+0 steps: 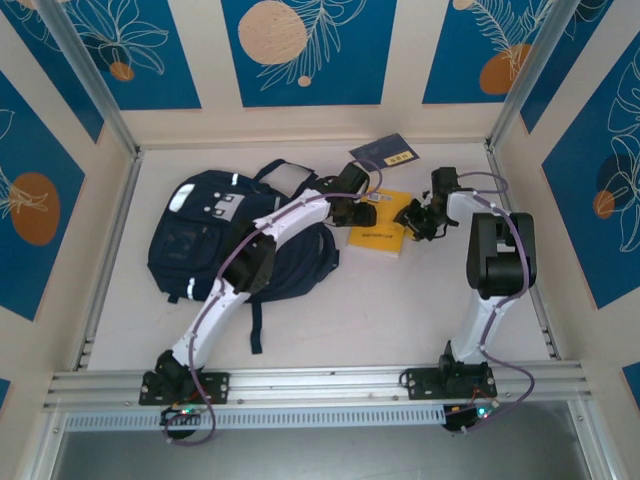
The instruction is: Pack the student bag
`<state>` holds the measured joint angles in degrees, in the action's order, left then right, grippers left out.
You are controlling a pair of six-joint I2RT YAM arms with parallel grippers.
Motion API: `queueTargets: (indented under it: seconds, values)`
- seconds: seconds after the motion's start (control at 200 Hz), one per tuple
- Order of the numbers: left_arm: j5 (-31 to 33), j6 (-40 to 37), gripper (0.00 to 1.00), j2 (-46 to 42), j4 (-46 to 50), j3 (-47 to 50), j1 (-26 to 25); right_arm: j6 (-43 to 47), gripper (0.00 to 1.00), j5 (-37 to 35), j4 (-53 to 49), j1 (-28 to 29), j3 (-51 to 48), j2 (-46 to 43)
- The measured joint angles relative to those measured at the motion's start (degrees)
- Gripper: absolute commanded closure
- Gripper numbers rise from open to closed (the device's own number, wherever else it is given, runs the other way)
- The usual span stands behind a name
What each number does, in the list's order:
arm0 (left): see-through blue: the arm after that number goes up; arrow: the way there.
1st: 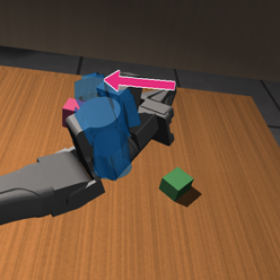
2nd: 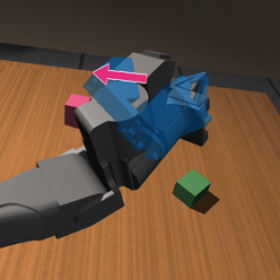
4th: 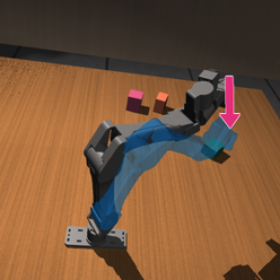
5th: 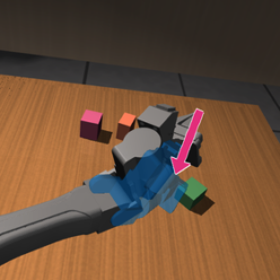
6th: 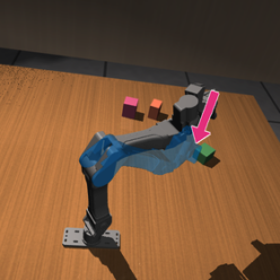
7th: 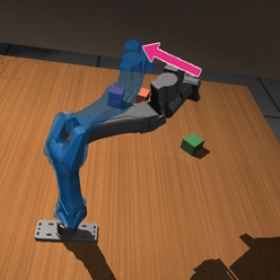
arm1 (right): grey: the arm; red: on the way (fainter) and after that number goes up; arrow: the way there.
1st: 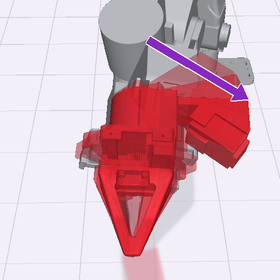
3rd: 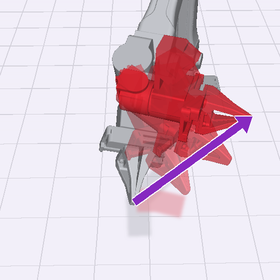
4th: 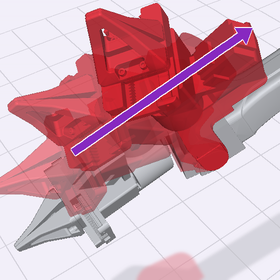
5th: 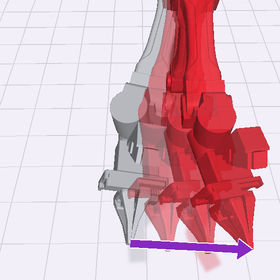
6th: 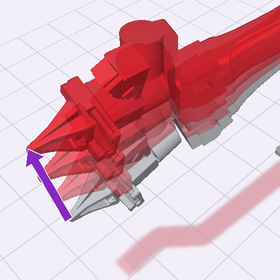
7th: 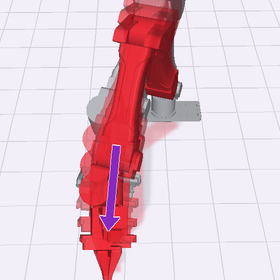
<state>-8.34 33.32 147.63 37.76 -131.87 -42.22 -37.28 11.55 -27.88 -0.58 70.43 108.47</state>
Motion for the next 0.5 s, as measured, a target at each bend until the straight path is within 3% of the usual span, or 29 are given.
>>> queueTargets:
  seconds: [0.185,0.39,0.5]
  values:
    - [0.0,-0.5,0.48,0.17,0.24,-0.2,0.02,-0.02,0.67,0.04,0.07,1.16,-0.07,-4.42]
    - [0.02,-0.87,0.52,0.2,0.57,-0.24,0.02,-0.79,0.93,0.76,1.01,1.66,-0.85,-4.57]
    - [-0.15,-0.85,0.52,-0.44,-0.17,1.14,0.11,-0.76,1.0,0.24,1.73,1.53,-2.14,-5.14]
